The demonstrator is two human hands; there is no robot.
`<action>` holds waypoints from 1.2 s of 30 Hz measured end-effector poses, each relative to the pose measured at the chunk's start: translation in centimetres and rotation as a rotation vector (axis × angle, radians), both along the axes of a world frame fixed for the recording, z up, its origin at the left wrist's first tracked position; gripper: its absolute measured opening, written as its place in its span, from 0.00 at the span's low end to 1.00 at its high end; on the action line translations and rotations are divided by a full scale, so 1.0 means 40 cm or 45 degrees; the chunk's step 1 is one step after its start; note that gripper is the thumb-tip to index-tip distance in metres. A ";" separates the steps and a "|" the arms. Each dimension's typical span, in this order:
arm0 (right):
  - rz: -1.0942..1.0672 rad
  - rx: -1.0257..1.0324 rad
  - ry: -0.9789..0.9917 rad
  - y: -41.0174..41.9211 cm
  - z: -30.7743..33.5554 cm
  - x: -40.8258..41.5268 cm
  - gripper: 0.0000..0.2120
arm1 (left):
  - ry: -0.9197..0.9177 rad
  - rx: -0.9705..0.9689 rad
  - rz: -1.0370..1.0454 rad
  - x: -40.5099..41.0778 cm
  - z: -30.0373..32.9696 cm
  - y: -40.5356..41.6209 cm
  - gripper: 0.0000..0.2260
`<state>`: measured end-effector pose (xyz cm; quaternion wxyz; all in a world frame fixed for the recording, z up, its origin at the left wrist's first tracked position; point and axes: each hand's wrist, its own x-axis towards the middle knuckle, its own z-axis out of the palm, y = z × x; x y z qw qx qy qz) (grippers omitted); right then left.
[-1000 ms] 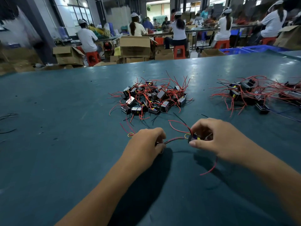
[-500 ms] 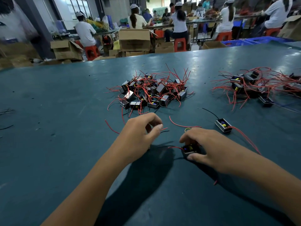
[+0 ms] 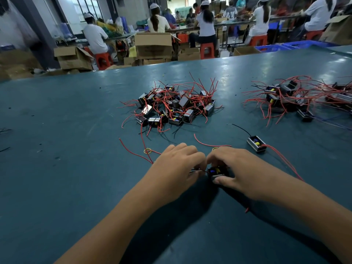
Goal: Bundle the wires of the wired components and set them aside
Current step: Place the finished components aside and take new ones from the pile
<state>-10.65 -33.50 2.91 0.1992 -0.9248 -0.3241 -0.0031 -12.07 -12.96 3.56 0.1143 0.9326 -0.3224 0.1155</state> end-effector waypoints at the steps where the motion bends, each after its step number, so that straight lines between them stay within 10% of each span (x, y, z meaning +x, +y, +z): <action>1: -0.002 -0.004 -0.003 0.001 -0.001 -0.001 0.18 | 0.007 -0.001 0.012 -0.002 0.001 -0.001 0.03; 21: 0.061 -0.012 -0.011 0.002 -0.006 0.001 0.17 | 0.058 0.436 0.203 -0.011 0.022 0.012 0.06; 36: -0.087 -0.037 0.004 -0.006 -0.006 -0.001 0.13 | 0.198 0.059 -0.116 -0.015 0.053 0.056 0.08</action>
